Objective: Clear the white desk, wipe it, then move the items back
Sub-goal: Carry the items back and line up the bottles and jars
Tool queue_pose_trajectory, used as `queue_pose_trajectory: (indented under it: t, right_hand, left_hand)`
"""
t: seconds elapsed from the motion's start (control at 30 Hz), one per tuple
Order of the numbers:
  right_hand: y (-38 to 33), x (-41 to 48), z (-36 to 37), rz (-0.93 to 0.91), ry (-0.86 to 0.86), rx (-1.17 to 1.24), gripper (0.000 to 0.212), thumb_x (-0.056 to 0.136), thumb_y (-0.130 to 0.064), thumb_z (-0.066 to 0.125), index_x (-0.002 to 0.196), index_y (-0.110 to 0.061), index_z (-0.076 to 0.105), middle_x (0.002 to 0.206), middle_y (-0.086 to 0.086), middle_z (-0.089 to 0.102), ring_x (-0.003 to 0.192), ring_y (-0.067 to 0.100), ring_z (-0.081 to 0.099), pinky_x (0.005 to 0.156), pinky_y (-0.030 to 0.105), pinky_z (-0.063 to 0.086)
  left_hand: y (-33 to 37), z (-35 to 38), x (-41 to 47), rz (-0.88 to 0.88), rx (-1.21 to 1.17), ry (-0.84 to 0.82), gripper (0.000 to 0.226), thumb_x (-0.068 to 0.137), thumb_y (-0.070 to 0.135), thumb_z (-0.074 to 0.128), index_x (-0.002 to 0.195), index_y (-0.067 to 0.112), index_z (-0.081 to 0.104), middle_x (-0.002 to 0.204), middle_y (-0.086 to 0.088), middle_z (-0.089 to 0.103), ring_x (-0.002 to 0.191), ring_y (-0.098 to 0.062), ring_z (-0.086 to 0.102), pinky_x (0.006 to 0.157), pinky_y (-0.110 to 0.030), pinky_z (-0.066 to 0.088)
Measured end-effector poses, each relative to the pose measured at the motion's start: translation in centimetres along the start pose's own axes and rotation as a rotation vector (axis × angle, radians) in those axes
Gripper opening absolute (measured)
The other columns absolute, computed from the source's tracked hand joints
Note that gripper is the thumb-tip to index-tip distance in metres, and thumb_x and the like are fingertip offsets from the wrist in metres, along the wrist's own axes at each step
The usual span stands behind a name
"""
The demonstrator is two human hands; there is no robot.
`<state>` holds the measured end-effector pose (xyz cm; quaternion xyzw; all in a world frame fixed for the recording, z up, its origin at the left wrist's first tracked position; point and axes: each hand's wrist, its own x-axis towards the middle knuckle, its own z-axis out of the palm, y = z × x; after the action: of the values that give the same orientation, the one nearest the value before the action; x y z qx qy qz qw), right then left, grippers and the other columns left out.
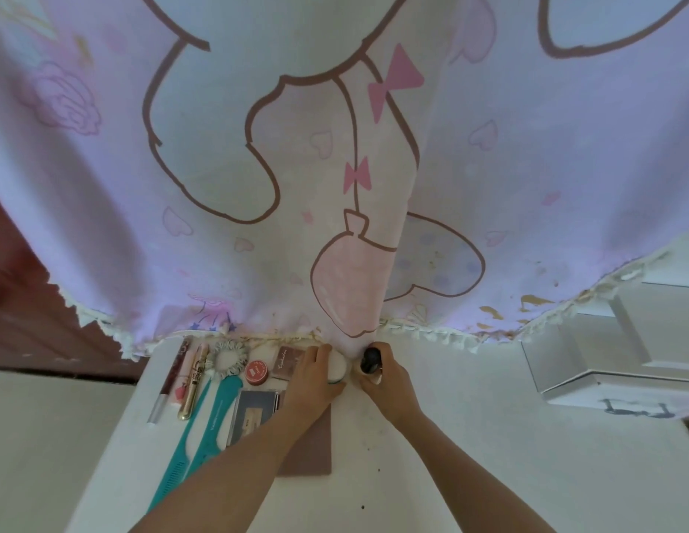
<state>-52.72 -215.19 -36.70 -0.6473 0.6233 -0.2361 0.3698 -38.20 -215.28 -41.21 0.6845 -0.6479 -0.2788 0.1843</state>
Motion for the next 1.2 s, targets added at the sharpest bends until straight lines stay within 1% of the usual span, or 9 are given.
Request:
queue_pose_trajectory:
  t: [0.2,0.3,0.57,0.63,0.77,0.87,0.97,1.13,1.2]
  right_hand:
    - [0.0,-0.3,-0.3,0.018,0.096,0.017,0.04,0.08,-0.02,0.065,0.114,-0.011,0.047,0.106,0.004,0.058,0.099,0.023,0.056,0.078,0.027,0.043]
    - [0.2,-1.2,-0.8,-0.023,0.174,-0.081,0.051,0.08,-0.028,0.065,0.124,-0.013,0.043,0.119,0.0,0.052,0.112,0.018,0.048,0.081,0.022,0.037]
    - [-4.0,-3.5,-3.0,-0.59,0.426,-0.425,0.052,0.055,-0.011,0.084,0.099,-0.005,0.057,0.104,0.02,0.062,0.093,0.037,0.062,0.079,0.041,0.051]
    - [-5.5,-4.0,-2.4,-0.674,0.381,-0.457,0.055,0.053,-0.015,0.085,0.097,-0.01,0.053,0.101,0.018,0.064,0.093,0.034,0.061,0.077,0.04,0.054]
    - [-8.5,-4.7,0.7,-0.778,0.22,-0.499,0.042,0.057,-0.026,0.085,0.09,-0.008,0.066,0.1,0.014,0.067,0.094,0.031,0.064,0.072,0.038,0.055]
    - [-10.2,-5.3,3.9,-0.817,0.023,-0.475,0.038,0.076,-0.03,0.069,0.107,-0.009,0.06,0.121,0.014,0.057,0.115,0.032,0.052,0.095,0.042,0.043]
    - [-10.4,-6.6,7.1,-0.847,-0.19,-0.523,0.045,0.09,-0.038,0.048,0.128,-0.016,0.045,0.14,0.006,0.038,0.133,0.022,0.026,0.111,0.038,0.02]
    - [-12.3,-10.7,11.7,-0.971,-0.349,-0.584,0.048,0.091,-0.042,0.045,0.133,-0.019,0.041,0.144,0.005,0.032,0.136,0.02,0.02,0.111,0.036,0.017]
    - [-13.9,-13.0,13.3,-1.058,-0.336,-0.599,0.047,0.088,-0.04,0.053,0.127,-0.015,0.048,0.141,0.01,0.038,0.133,0.023,0.029,0.107,0.037,0.024]
  left_hand:
    - [0.0,-1.1,-1.0,0.031,0.062,0.044,0.058,0.078,0.035,0.066,0.127,0.015,0.042,0.129,-0.006,0.043,0.12,-0.023,0.039,0.09,-0.031,0.039]
    - [-0.2,-2.7,-2.3,0.099,0.104,0.093,0.055,0.082,0.036,0.06,0.129,0.014,0.042,0.131,-0.006,0.043,0.121,-0.022,0.038,0.095,-0.029,0.036]
    - [-1.8,-9.5,-7.0,0.17,0.137,0.33,0.036,0.086,0.019,0.06,0.12,0.007,0.055,0.123,-0.012,0.056,0.115,-0.028,0.048,0.096,-0.038,0.039]
    - [-2.0,-10.8,-8.6,0.124,0.152,0.375,0.038,0.089,0.027,0.056,0.12,0.006,0.056,0.123,-0.013,0.057,0.117,-0.029,0.049,0.099,-0.041,0.038]
    - [-3.0,-11.9,-12.1,0.047,0.143,0.448,0.043,0.085,0.032,0.056,0.117,0.003,0.058,0.118,-0.016,0.06,0.111,-0.035,0.054,0.093,-0.044,0.044]
    - [-4.5,-12.5,-15.3,-0.071,0.118,0.495,0.047,0.085,0.036,0.051,0.12,0.005,0.057,0.121,-0.013,0.058,0.111,-0.032,0.052,0.093,-0.04,0.042]
    - [-6.4,-12.7,-19.4,-0.192,0.126,0.586,0.037,0.084,0.018,0.063,0.118,0.004,0.058,0.119,-0.014,0.059,0.108,-0.033,0.052,0.092,-0.038,0.042]
    - [-10.0,-13.4,-28.4,-0.386,0.1,0.714,0.039,0.086,0.018,0.061,0.122,0.002,0.056,0.122,-0.013,0.058,0.115,-0.033,0.049,0.096,-0.04,0.04]
    - [-11.2,-13.7,-32.3,-0.443,0.101,0.756,0.04,0.083,0.011,0.064,0.12,-0.001,0.056,0.122,-0.017,0.058,0.115,-0.037,0.05,0.096,-0.045,0.041]
